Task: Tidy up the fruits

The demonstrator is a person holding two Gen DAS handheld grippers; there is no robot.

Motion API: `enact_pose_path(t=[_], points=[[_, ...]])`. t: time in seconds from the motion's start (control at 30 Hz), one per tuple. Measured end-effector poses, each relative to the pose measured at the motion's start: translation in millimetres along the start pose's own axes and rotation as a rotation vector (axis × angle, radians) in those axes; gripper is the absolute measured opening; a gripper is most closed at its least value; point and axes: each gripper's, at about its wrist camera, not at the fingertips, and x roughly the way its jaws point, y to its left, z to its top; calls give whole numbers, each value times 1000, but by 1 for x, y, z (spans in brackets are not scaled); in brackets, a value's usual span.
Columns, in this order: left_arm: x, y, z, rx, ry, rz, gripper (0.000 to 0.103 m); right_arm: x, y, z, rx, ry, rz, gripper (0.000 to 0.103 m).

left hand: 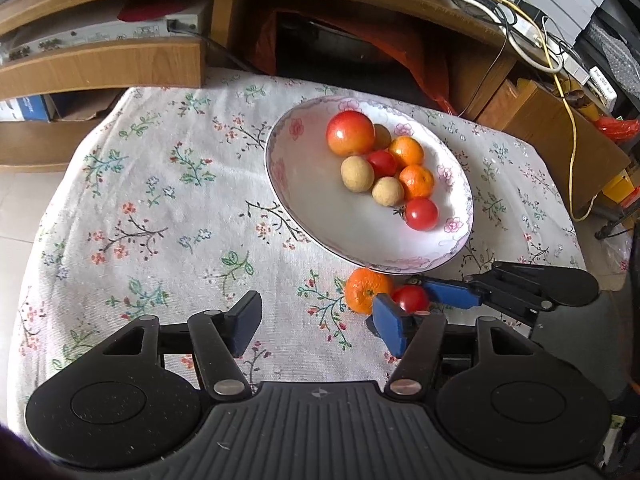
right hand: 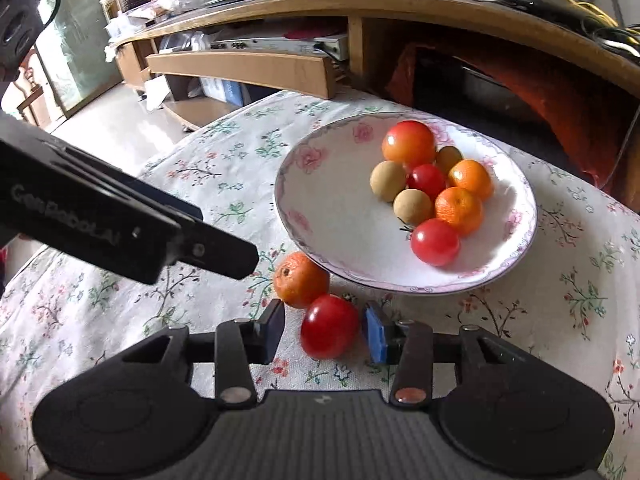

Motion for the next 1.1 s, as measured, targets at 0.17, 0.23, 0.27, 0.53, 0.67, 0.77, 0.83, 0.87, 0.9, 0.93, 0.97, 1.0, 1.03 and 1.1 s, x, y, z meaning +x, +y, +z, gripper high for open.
enact_pose_path(t=[0.17, 0.23, 0.27, 0.53, 0.67, 0.77, 0.83, 0.87, 0.9, 0.93, 0.97, 1.0, 1.03, 1.1], points=[[9, -3, -1, -31, 13, -51, 69, -10, -8, -5, 47, 6, -14, 25], [13, -7, 0, -45, 17, -74, 69, -17, -12, -9, 59, 26, -32, 25], [16, -10, 0, -50, 16, -81, 68, -21, -13, -12, 60, 35, -47, 25], [38, -38, -1, 9, -7, -20, 58, -53, -29, -35, 84, 73, -121, 24], [38, -46, -3, 53, -21, 38, 41, -56, -34, -38, 112, 72, -133, 24], [37, -41, -4, 49, -25, 30, 40, -57, -31, -38, 111, 78, -140, 24], [34, -40, -6, 55, -21, 33, 40, -59, -29, -38, 113, 80, -140, 24], [32, -39, -8, 57, -18, 31, 40, -60, -27, -39, 112, 81, -137, 24], [30, -39, -10, 61, -12, 31, 40, -61, -26, -39, 110, 85, -138, 24], [27, -39, -14, 70, -7, 30, 40, -62, -25, -39, 111, 85, -141, 24], [22, -39, -18, 82, -1, 29, 40, -64, -23, -40, 116, 86, -141, 24], [18, -41, -20, 90, 3, 29, 40, -67, -21, -41, 121, 88, -136, 24], [12, -40, -24, 95, 5, 27, 40, -69, -20, -41, 123, 87, -133, 24], [2, -40, -34, 99, 16, 19, 40, -74, -14, -44, 111, 89, -141, 24]])
